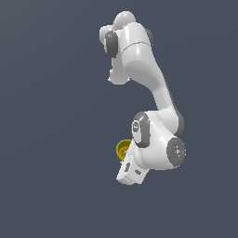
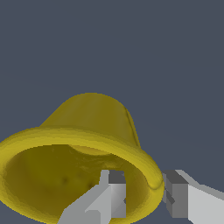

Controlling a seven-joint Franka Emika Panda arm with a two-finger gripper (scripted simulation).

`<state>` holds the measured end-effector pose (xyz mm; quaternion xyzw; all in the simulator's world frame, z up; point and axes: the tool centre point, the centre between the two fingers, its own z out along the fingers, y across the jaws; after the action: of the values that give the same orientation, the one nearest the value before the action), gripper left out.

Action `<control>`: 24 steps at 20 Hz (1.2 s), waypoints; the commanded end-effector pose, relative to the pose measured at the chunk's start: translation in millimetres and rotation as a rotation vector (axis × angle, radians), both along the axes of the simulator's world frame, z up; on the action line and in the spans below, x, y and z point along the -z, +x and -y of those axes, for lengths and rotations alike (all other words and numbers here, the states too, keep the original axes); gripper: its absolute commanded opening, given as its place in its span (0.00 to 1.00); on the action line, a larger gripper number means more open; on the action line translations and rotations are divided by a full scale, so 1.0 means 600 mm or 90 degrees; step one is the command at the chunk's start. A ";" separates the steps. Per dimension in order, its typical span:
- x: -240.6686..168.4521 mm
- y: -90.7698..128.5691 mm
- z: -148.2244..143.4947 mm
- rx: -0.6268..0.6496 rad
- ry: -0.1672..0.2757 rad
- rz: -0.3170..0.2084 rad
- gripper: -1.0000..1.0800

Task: Pick up the object and move it to a goal position.

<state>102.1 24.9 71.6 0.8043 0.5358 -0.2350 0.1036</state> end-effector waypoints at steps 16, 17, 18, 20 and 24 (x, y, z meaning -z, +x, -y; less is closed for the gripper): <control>-0.100 0.041 -0.006 -0.062 0.007 0.060 0.00; -0.116 0.047 -0.007 -0.072 0.008 0.069 0.00; -0.133 0.052 -0.008 -0.082 0.010 0.079 0.00; -0.172 0.064 -0.012 -0.105 0.012 0.101 0.00; -0.262 0.084 -0.020 -0.157 0.019 0.152 0.00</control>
<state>147.6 34.9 204.9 0.7634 0.6086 -0.1324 0.1714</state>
